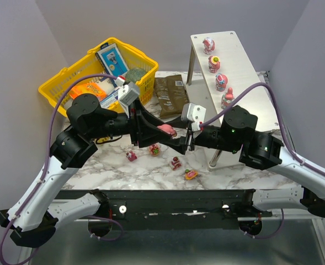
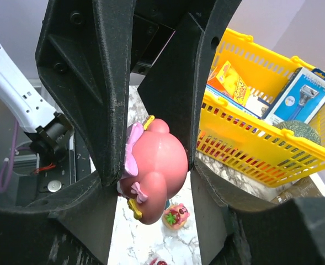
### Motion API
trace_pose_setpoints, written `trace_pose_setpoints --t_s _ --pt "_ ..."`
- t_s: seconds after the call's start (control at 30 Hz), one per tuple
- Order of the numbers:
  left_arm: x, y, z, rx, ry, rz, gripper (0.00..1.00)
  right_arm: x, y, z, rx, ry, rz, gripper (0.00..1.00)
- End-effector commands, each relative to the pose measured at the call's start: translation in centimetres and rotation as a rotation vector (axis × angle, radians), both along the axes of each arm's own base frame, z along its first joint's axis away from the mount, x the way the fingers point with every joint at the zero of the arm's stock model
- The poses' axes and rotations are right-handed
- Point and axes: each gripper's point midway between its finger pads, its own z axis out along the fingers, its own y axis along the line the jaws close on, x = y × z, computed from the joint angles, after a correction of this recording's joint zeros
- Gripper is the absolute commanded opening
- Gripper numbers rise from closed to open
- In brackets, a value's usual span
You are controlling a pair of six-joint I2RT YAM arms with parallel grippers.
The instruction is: Place and organize the plastic toys onto the shelf
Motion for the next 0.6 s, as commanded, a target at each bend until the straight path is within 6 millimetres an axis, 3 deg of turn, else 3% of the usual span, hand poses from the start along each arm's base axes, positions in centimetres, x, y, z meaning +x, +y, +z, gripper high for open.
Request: trace_pose_setpoints --t_s 0.0,0.07,0.13,0.17,0.23,0.27,0.33,0.37,0.43,0.47,0.57 --pt "-1.1 0.1 0.4 -0.004 -0.01 -0.048 0.0 0.8 -0.8 1.9 0.055 -0.019 -0.056 0.35" --pt "-1.0 0.0 0.2 0.003 -0.003 -0.045 0.0 0.9 -0.7 1.9 0.053 -0.01 -0.061 0.18" --pt "-0.8 0.0 -0.2 0.015 0.007 -0.037 0.02 1.2 -0.9 2.1 0.054 -0.01 -0.08 0.13" --pt "-0.6 -0.1 -0.3 0.02 0.009 -0.031 0.12 1.2 -1.0 2.1 0.057 -0.006 -0.088 0.09" --pt "-0.3 0.0 -0.6 0.032 0.015 -0.013 0.18 1.5 -1.4 2.4 0.065 -0.003 -0.113 0.05" --pt "-0.1 0.0 -0.6 0.035 0.013 -0.004 0.31 1.7 -1.5 2.5 0.07 0.0 -0.122 0.01" --pt "0.2 0.1 -0.9 0.047 0.015 0.019 0.4 2.0 -2.0 2.8 0.082 0.006 -0.157 0.01" --pt "0.4 0.2 -0.8 0.047 0.012 0.03 0.56 2.1 -2.3 2.9 0.088 0.007 -0.167 0.01" --pt "1.0 0.4 -1.0 0.056 0.009 0.068 0.67 2.3 -2.9 3.1 0.102 0.017 -0.194 0.01" --pt "1.1 0.5 -1.0 0.058 0.009 0.08 0.81 2.4 -3.1 3.1 0.104 0.02 -0.205 0.01" --pt "1.6 0.9 -0.8 0.045 -0.008 0.128 0.99 2.7 -4.2 3.4 0.125 0.032 -0.249 0.01"
